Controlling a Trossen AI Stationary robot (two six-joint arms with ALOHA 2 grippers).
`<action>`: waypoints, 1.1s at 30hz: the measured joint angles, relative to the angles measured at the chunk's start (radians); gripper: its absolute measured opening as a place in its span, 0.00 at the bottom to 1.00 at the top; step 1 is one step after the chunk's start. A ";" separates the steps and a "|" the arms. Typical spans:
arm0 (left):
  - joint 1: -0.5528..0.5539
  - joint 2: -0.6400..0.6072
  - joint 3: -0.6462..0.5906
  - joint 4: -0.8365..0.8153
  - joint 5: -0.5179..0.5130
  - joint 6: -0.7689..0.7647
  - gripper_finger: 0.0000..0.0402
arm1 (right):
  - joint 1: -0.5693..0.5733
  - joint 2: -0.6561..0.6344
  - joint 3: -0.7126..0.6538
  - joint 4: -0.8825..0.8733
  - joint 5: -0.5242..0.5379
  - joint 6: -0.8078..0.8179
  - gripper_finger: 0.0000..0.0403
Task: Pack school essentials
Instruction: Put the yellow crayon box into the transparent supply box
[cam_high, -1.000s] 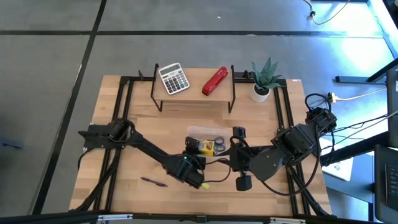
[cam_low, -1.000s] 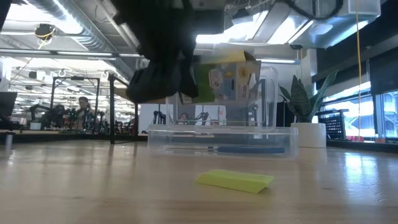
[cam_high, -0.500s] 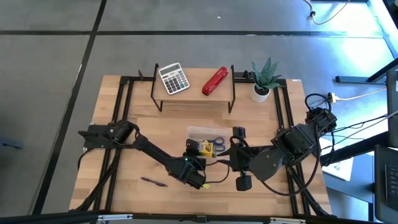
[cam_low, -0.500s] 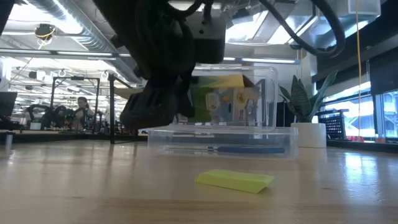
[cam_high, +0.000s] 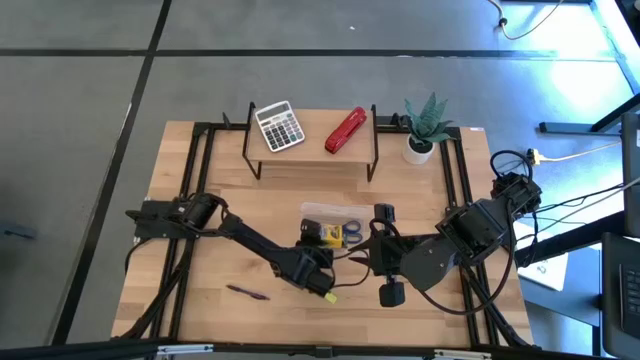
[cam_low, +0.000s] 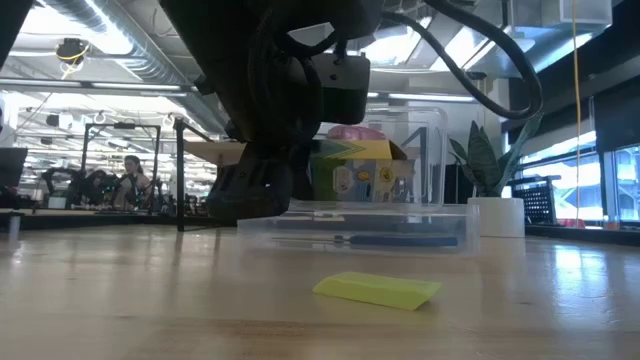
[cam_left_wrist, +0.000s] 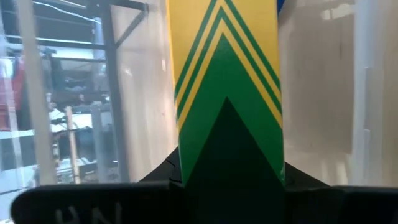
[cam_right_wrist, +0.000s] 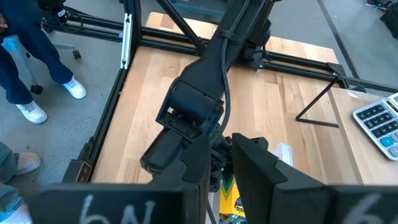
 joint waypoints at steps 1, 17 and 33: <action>0.002 0.006 0.000 0.004 0.003 0.000 0.20 | 0.000 0.000 0.000 0.000 0.000 0.000 0.17; 0.004 0.037 -0.001 0.030 -0.012 0.002 0.20 | 0.000 0.000 0.000 0.008 0.000 0.000 0.17; 0.005 0.037 -0.001 0.031 -0.007 0.002 0.22 | 0.000 0.000 0.000 0.010 0.000 0.000 0.17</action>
